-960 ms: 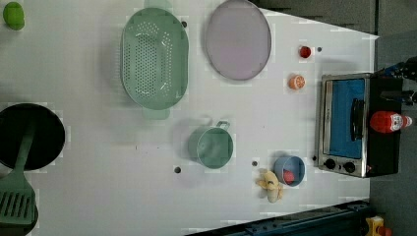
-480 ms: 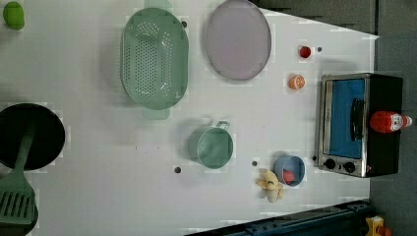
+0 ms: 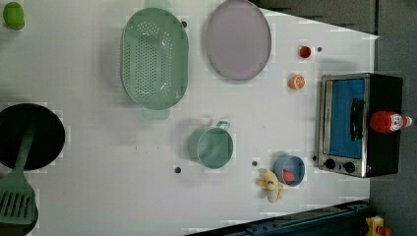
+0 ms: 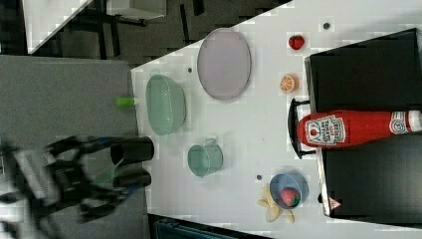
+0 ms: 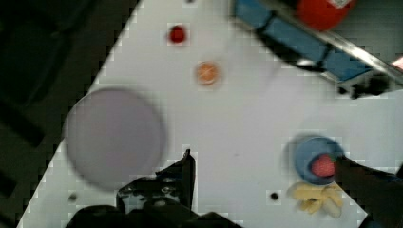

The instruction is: Pick Ketchup from oven and place it on table.

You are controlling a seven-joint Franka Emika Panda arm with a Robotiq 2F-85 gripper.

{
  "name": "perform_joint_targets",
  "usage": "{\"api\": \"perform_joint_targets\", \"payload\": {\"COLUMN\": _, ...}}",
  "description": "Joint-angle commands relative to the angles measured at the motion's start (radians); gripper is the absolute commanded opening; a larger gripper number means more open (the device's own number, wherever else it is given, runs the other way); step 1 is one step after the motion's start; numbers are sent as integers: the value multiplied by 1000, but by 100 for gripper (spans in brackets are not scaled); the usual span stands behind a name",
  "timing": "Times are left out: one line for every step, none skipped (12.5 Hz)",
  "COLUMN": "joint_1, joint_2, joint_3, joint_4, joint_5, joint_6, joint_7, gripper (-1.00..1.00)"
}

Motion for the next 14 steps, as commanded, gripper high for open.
{"api": "perform_joint_targets", "payload": {"joint_1": -44, "joint_2": 140, "joint_3": -157, "joint_4": -17, "joint_5": -4, "joint_6": 76, "joint_7": 2, "gripper": 100}}
{"api": "perform_joint_targets", "payload": {"joint_1": -45, "joint_2": 177, "joint_3": -195, "joint_4": -17, "joint_5": -4, "joint_6": 118, "joint_7": 2, "gripper": 100}}
{"api": "perform_joint_targets", "payload": {"joint_1": -46, "joint_2": 215, "joint_3": -228, "joint_4": -16, "joint_5": -3, "joint_6": 166, "joint_7": 2, "gripper": 100}}
{"api": "perform_joint_targets", "payload": {"joint_1": -47, "joint_2": 256, "joint_3": -256, "joint_4": -16, "joint_5": -3, "joint_6": 213, "joint_7": 2, "gripper": 100}}
{"api": "perform_joint_targets", "payload": {"joint_1": -49, "joint_2": 297, "joint_3": -280, "joint_4": -16, "joint_5": 0, "joint_6": 250, "joint_7": 2, "gripper": 100}}
{"api": "perform_joint_targets", "payload": {"joint_1": -51, "joint_2": 339, "joint_3": -301, "joint_4": -16, "joint_5": 4, "joint_6": 280, "joint_7": 2, "gripper": 100}}
{"api": "perform_joint_targets", "payload": {"joint_1": -53, "joint_2": 380, "joint_3": -319, "joint_4": -16, "joint_5": 14, "joint_6": 315, "joint_7": 2, "gripper": 100}}
{"api": "perform_joint_targets", "payload": {"joint_1": -57, "joint_2": 420, "joint_3": -336, "joint_4": -17, "joint_5": 36, "joint_6": 354, "joint_7": 2, "gripper": 100}}
{"api": "perform_joint_targets", "payload": {"joint_1": -60, "joint_2": 456, "joint_3": -347, "joint_4": -18, "joint_5": 64, "joint_6": 386, "joint_7": 2, "gripper": 100}}
{"api": "perform_joint_targets", "payload": {"joint_1": -65, "joint_2": 488, "joint_3": -354, "joint_4": -21, "joint_5": 95, "joint_6": 405, "joint_7": 2, "gripper": 100}}
{"api": "perform_joint_targets", "payload": {"joint_1": -70, "joint_2": 516, "joint_3": -356, "joint_4": -23, "joint_5": 125, "joint_6": 409, "joint_7": 2, "gripper": 100}}
{"api": "perform_joint_targets", "payload": {"joint_1": -75, "joint_2": 538, "joint_3": -356, "joint_4": -29, "joint_5": 149, "joint_6": 408, "joint_7": 2, "gripper": 100}}
{"api": "perform_joint_targets", "payload": {"joint_1": -82, "joint_2": 553, "joint_3": -357, "joint_4": -38, "joint_5": 162, "joint_6": 408, "joint_7": 2, "gripper": 100}}
{"api": "perform_joint_targets", "payload": {"joint_1": -86, "joint_2": 563, "joint_3": -356, "joint_4": -49, "joint_5": 171, "joint_6": 412, "joint_7": 2, "gripper": 100}}
